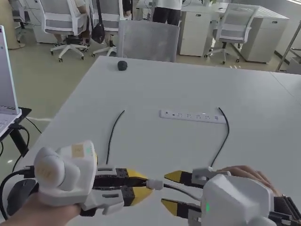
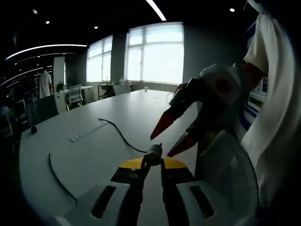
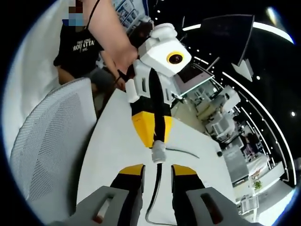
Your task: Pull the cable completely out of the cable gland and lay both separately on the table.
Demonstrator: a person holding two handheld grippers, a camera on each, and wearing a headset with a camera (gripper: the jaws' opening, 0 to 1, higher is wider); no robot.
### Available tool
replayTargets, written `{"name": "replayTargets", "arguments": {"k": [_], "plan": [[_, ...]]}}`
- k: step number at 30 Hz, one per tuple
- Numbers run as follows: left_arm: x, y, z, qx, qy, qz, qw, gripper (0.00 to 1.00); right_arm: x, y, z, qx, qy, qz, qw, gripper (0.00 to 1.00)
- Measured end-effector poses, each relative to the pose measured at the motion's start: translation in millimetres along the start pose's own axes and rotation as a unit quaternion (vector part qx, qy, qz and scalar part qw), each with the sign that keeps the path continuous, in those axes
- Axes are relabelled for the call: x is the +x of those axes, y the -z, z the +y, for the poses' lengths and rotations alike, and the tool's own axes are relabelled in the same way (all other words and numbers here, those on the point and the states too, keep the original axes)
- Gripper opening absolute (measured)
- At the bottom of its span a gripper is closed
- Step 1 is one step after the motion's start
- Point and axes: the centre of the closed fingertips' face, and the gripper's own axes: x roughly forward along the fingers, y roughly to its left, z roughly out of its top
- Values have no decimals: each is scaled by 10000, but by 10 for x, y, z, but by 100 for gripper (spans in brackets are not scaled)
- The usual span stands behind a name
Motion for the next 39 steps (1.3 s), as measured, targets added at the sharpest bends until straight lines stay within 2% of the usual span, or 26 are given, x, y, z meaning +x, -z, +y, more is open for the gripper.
{"name": "replayTargets", "arguments": {"k": [5, 7, 11, 16, 22, 39], "plan": [[4, -6, -13, 36, -1, -20, 10000, 14, 14, 67, -9, 25, 5, 149, 9999, 5], [5, -16, -20, 30, 11, -27, 10000, 14, 25, 56, 8, 42, -24, 147, 9999, 3], [4, -39, -29, 37, 9, -48, 10000, 14, 60, 16, 21, 57, -41, 132, 9999, 6], [-16, -49, -27, 43, -15, -48, 10000, 14, 70, -3, 22, -1, -50, 130, 9999, 0], [-30, -41, -19, 43, -38, -44, 10000, 14, 79, -33, 25, -74, -69, 133, 9999, 0], [-32, -28, -13, 64, -14, -15, 10000, 14, 60, -4, 24, -164, -82, 157, 9997, 0]]}}
